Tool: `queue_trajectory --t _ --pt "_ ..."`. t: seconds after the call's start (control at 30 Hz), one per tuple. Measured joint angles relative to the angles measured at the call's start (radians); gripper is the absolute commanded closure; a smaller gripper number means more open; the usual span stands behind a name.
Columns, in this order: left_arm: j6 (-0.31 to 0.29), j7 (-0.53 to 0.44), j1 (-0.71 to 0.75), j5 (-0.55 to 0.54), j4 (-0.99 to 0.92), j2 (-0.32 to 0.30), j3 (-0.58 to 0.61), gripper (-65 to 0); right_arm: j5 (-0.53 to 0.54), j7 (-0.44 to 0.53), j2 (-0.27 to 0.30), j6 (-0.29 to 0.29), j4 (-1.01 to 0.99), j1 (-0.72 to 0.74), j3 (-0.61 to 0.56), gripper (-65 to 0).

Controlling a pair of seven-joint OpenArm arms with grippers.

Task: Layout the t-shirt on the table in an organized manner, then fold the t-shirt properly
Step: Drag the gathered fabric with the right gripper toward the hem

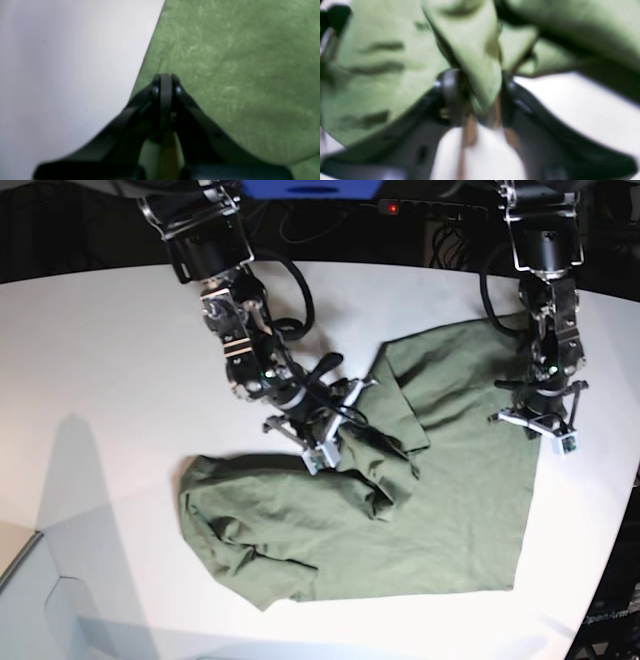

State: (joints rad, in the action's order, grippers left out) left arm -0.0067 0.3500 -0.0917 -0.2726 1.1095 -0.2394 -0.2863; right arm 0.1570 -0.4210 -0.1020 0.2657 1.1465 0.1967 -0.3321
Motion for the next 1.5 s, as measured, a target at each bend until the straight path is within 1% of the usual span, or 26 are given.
queue_trajectory --t 0.03,0.1,0.23,0.33,0.37,0.43,0.5,0.6,0.73,0.77,0.8,0.87,0.97,1.0,1.03,1.07,1.1,1.2,1.23,1.27,1.37,1.47,1.5 --pt "0.000 0.000 0.000 0.000 0.000 -0.001 0.000 -0.2 0.000 0.000 0.000 0.000 -0.002 0.002 0.000 0.0" --pt "0.000 -0.001 0.011 0.000 0.006 -0.002 0.000 -0.2 -0.002 -0.003 -0.010 0.000 0.006 0.005 0.006 0.0" --pt "-0.001 -0.023 0.037 0.000 0.019 -0.003 0.000 -0.2 0.002 0.002 -0.018 0.000 0.086 0.008 0.003 0.0" --pt "-0.002 -0.023 0.039 -0.001 0.019 -0.004 -0.001 -0.2 0.000 -0.010 -0.019 0.000 0.137 0.048 -0.001 0.0" --pt "-0.002 -0.024 0.045 0.000 0.019 -0.005 -0.001 -0.2 -0.004 -0.009 -0.027 0.000 0.151 0.063 0.001 0.0" --pt "-0.003 -0.036 0.056 0.000 0.024 -0.004 -0.002 -0.2 -0.001 -0.008 -0.043 0.000 0.161 0.104 0.000 0.0" --pt "-0.007 -0.053 0.069 0.000 0.025 -0.005 -0.003 -0.2 0.003 -0.010 -0.046 0.000 0.161 0.158 -0.015 0.0" --pt "-0.008 -0.045 0.069 -0.001 0.027 -0.006 -0.005 -0.2 0.000 -0.005 -0.045 0.000 0.131 0.254 -0.073 0.0" --pt "-0.009 -0.055 0.093 0.000 0.044 -0.008 -0.004 -0.2 0.003 0.003 -0.045 0.000 0.023 0.396 -0.156 0.0" --pt "-0.008 -0.051 0.098 0.000 0.054 -0.008 -0.005 -0.2 0.004 0.025 -0.046 0.000 -0.005 0.422 -0.164 0.0" --pt "-0.008 -0.041 0.106 -0.001 0.064 -0.010 -0.004 -0.2 0.005 0.072 -0.047 0.000 -0.044 0.451 -0.168 0.0" --pt "-0.008 -0.036 0.117 0.000 0.082 -0.010 -0.005 -0.2 0.006 0.132 -0.048 0.000 -0.134 0.507 -0.168 0.0" --pt "-0.003 -0.013 0.127 0.000 0.104 -0.010 -0.005 -0.2 0.004 0.205 -0.043 0.000 -0.247 0.576 -0.164 0.0" --pt "-0.003 -0.011 0.127 0.001 0.107 -0.010 -0.005 -0.2 0.004 0.205 -0.043 0.000 -0.274 0.592 -0.164 -0.4" --pt "-0.003 -0.011 0.127 0.001 0.108 -0.010 -0.005 -0.2 0.004 0.204 -0.043 0.000 -0.293 0.605 -0.164 -3.2" --pt "-0.003 -0.011 0.127 0.000 0.108 -0.009 -0.005 -0.2 0.004 0.206 -0.043 0.000 -0.304 0.614 -0.164 -7.6" --pt "-0.003 -0.010 0.127 0.001 0.108 -0.009 -0.005 -0.2 0.003 0.209 -0.043 0.000 -0.311 0.618 -0.164 -13.1" --pt "-0.003 -0.011 0.127 0.000 0.108 -0.009 -0.003 -0.2 0.004 0.217 -0.046 0.000 -0.311 0.620 -0.166 -34.0" --pt "-0.003 -0.011 0.127 0.000 0.108 -0.009 -0.003 -0.2 0.005 0.216 -0.047 0.000 -0.311 0.618 -0.167 -37.9" --pt "-0.003 -0.011 0.127 0.000 0.108 -0.009 -0.003 -0.2 0.004 0.216 -0.047 0.000 -0.309 0.616 -0.167 -39.3" --pt "-0.003 -0.011 0.128 0.000 0.108 -0.009 -0.004 -0.2 0.003 0.212 -0.045 0.000 -0.249 0.581 -0.151 -37.5" --pt "-0.003 -0.012 0.128 0.000 0.107 -0.009 -0.004 -0.2 0.003 0.219 -0.047 -0.001 -0.135 0.499 -0.113 -36.7" --pt "-0.003 -0.011 0.128 0.000 0.107 -0.008 -0.004 -0.2 0.004 0.221 -0.034 0.000 -0.109 0.467 -0.113 -36.6"
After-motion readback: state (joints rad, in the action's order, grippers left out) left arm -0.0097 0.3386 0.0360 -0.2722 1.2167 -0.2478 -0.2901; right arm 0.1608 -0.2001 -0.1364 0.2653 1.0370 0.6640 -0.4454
